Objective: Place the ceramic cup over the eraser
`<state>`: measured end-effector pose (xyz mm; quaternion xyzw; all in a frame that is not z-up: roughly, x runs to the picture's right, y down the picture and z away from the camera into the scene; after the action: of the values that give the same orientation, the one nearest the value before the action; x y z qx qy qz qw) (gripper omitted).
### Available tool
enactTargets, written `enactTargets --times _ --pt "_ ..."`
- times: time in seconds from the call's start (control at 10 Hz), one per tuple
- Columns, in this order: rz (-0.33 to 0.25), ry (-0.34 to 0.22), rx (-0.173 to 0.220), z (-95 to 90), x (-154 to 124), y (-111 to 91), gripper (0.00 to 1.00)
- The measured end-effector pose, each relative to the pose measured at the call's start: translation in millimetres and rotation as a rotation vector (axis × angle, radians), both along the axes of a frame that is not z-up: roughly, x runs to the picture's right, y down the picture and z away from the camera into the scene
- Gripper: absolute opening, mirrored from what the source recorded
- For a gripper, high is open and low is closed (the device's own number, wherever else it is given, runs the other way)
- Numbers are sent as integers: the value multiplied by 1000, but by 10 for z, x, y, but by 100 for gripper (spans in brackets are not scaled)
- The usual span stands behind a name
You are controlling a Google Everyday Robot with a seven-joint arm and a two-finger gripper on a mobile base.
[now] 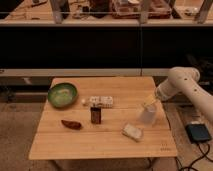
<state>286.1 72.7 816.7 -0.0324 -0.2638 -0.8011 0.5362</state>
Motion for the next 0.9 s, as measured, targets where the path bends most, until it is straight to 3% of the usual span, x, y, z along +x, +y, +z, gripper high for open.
enactTargets --times 0.5,0.9 --pt "-23 18 -3 -69 -1 195 80" --pt "-50 36 -2 -21 -104 246 80"
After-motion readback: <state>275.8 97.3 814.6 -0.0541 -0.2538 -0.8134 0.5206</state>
